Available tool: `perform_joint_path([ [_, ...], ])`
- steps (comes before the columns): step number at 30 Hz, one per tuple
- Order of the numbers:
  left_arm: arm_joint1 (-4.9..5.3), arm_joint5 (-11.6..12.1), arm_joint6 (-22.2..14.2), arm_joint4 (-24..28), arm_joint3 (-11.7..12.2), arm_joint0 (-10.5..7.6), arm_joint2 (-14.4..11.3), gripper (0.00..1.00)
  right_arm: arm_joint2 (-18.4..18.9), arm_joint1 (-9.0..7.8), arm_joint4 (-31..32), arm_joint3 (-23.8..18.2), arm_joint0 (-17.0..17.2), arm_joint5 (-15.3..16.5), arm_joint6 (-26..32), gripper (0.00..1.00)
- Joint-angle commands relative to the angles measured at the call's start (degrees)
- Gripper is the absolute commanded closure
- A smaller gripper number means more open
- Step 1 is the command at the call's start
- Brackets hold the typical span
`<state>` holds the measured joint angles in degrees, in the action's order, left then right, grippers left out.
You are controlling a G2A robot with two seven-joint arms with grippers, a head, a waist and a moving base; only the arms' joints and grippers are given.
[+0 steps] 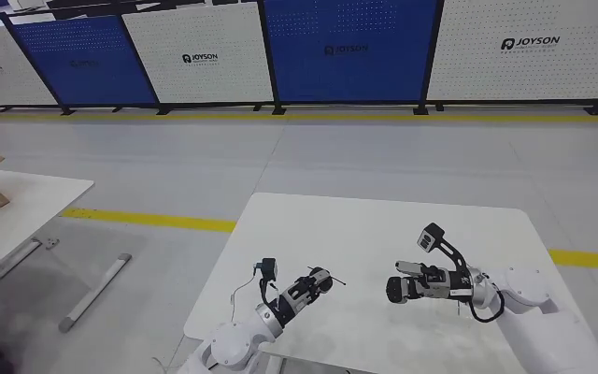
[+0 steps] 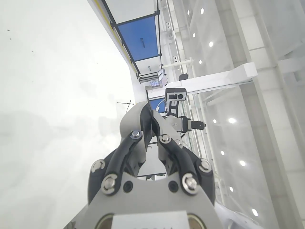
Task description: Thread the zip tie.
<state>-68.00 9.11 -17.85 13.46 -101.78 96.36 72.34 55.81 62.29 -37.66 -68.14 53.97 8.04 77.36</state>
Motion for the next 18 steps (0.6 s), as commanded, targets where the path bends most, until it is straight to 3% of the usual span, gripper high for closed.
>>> perform_joint_path([
  [1,0.00,0.00,0.00,0.00,0.00,0.00,0.00,1.00,0.00,0.00,0.00,0.00,0.00,0.00,0.00,0.00],
  [6,0.00,0.00,0.00,0.00,0.00,0.00,0.00,1.00,1.40,-1.04,7.97,-3.33,-0.06,-0.10,-0.49,0.00],
  [11,0.00,0.00,0.00,0.00,0.00,0.00,0.00,1.00,7.59,-3.99,20.67,-10.98,2.17,-4.60,-1.05,0.00],
  [15,0.00,0.00,0.00,0.00,0.00,0.00,0.00,1.00,11.88,-6.07,29.03,-17.82,4.63,-9.19,1.76,0.00],
  [18,0.00,0.00,0.00,0.00,0.00,0.00,0.00,1.00,11.88,-6.07,29.03,-17.82,4.63,-9.19,1.76,0.00],
])
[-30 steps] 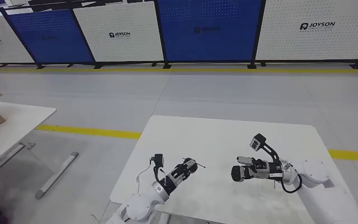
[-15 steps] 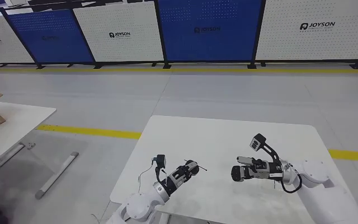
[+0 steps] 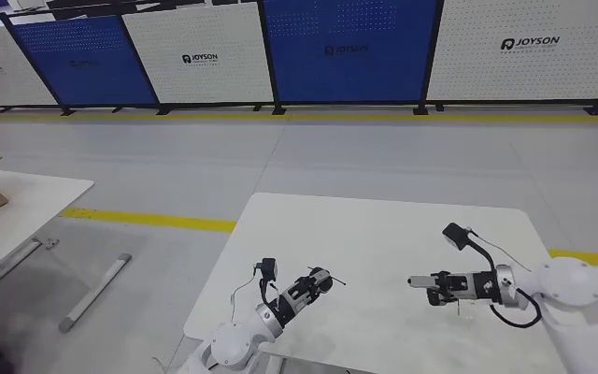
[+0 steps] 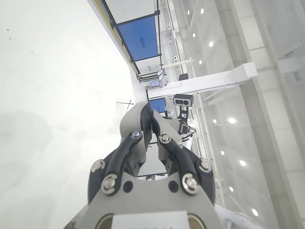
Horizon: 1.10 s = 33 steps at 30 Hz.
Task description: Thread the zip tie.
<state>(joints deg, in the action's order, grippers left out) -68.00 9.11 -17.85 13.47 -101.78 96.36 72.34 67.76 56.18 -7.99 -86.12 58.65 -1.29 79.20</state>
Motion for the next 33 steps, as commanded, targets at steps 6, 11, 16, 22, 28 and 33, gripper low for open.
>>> perform_joint_path([
  [6,0.00,0.00,0.00,0.00,0.00,0.00,0.00,1.00,-0.08,0.04,-0.64,0.17,-0.05,0.14,-0.08,0.00],
  [11,0.00,0.00,0.00,0.00,0.00,0.00,0.00,1.00,-0.08,0.04,-0.64,0.17,-0.05,0.14,-0.08,0.00],
  [16,0.00,0.00,0.00,0.00,0.00,0.00,0.00,1.00,2.05,-0.98,6.75,-3.04,-0.32,-3.88,-2.30,0.00],
  [22,0.00,0.00,0.00,0.00,0.00,0.00,0.00,1.00,1.30,-2.41,20.29,-9.34,-0.75,-13.00,0.44,0.00],
  [28,0.00,0.00,0.00,0.00,0.00,0.00,0.00,1.00,-4.07,-2.80,20.18,-4.41,-5.29,-16.69,0.44,0.00],
  [33,0.00,0.00,0.00,0.00,0.00,0.00,0.00,1.00,-4.07,-2.80,20.18,-4.41,-5.29,-16.69,0.44,0.00],
])
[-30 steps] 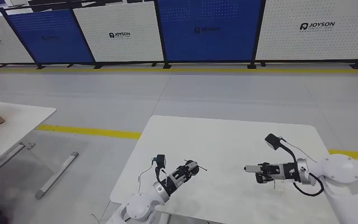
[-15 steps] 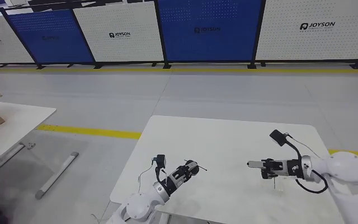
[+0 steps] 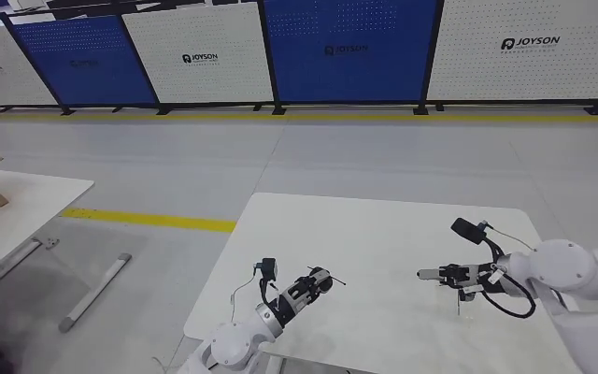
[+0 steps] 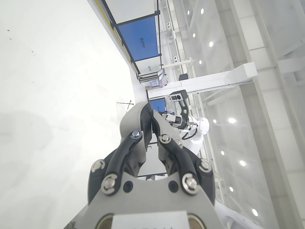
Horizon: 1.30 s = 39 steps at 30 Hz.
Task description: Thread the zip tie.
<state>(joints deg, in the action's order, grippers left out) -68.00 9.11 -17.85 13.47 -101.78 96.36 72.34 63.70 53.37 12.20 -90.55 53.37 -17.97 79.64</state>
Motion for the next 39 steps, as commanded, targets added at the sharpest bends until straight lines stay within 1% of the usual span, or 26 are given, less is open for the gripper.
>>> perform_joint_path([
  [1,0.00,0.00,0.00,0.00,0.00,0.00,0.00,1.00,-0.01,0.00,0.00,0.01,-0.01,-0.01,0.00,0.00],
  [7,0.00,0.00,0.00,0.00,0.00,0.00,0.00,1.00,-0.01,0.00,0.00,0.01,-0.01,-0.01,0.00,0.00],
  [10,0.00,0.00,0.00,0.00,0.00,0.00,0.00,1.00,0.41,-0.13,-0.75,0.54,1.09,2.43,-1.46,0.00],
  [13,0.00,0.00,0.00,0.00,0.00,0.00,0.00,1.00,0.74,-0.45,0.03,1.91,1.03,3.26,0.00,0.00],
  [16,0.00,0.00,0.00,0.00,0.00,0.00,0.00,1.00,-0.67,-0.52,0.99,3.92,0.13,1.80,0.00,0.00],
  [18,0.00,0.00,0.00,0.00,0.00,0.00,0.00,1.00,-3.27,-0.32,2.64,5.51,-1.36,-0.17,0.00,0.00],
  [19,0.00,0.00,0.00,0.00,0.00,0.00,0.00,1.00,-4.68,-0.20,1.83,6.18,-2.09,-0.58,0.00,0.00],
  [20,0.00,0.00,0.00,0.00,0.00,0.00,0.00,1.00,-5.18,-0.12,-0.96,6.36,-3.04,0.05,0.00,0.00],
  [33,0.00,0.00,0.00,0.00,0.00,0.00,0.00,1.00,-5.19,-0.11,-0.95,6.35,-2.89,0.16,-0.44,0.00],
  [34,0.00,0.00,0.00,0.00,0.00,0.00,0.00,1.00,-5.36,-0.10,-0.57,6.10,-2.50,0.66,-1.43,0.00],
  [36,0.00,0.00,0.00,0.00,0.00,0.00,0.00,1.00,-5.39,-0.17,0.18,5.51,-2.72,0.54,-1.54,0.00],
  [39,0.00,0.00,0.00,0.00,0.00,0.00,0.00,1.00,-5.47,-0.51,2.98,3.47,-3.40,0.27,-0.01,0.00],
])
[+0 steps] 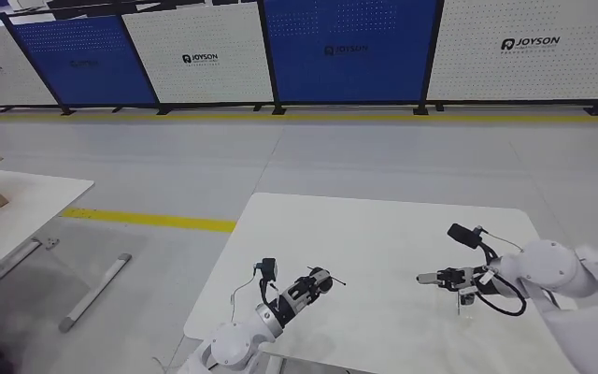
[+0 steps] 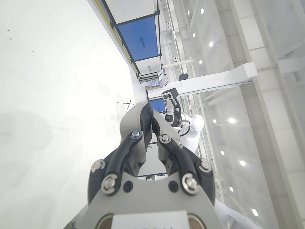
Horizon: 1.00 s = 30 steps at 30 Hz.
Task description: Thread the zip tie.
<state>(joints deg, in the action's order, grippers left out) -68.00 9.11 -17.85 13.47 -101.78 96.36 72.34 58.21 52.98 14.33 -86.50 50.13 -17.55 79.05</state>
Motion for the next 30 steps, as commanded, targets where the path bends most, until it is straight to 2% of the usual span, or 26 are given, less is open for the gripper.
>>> perform_joint_path([
  [1,0.00,0.00,0.00,0.00,0.00,0.00,0.00,1.00,-0.12,-0.24,1.78,-1.07,-0.22,-0.28,0.59,0.00],
  [4,0.00,0.00,0.00,0.00,0.00,0.00,0.00,1.00,-1.96,-0.78,4.65,-1.74,-1.00,-0.98,0.59,0.00],
  [6,0.00,0.00,0.00,0.00,0.00,0.00,0.00,1.00,-5.30,-1.21,6.74,-0.74,-2.73,-0.97,0.59,0.00],
  [9,0.00,0.00,0.00,0.00,0.00,0.00,0.00,1.00,-7.44,-1.28,4.64,-0.15,-4.51,-0.11,0.59,0.00],
  [20,0.00,0.00,0.00,0.00,0.00,0.00,0.00,1.00,-7.44,-1.28,4.64,-0.15,-4.51,-0.11,0.59,0.00],
  [23,0.00,0.00,0.00,0.00,0.00,0.00,0.00,1.00,-7.14,-1.32,5.41,0.03,-3.87,-1.93,-0.98,0.00],
  [30,0.00,0.00,0.00,0.00,0.00,0.00,0.00,1.00,-2.50,-1.62,9.40,1.09,-2.09,-1.93,-0.73,0.00],
])
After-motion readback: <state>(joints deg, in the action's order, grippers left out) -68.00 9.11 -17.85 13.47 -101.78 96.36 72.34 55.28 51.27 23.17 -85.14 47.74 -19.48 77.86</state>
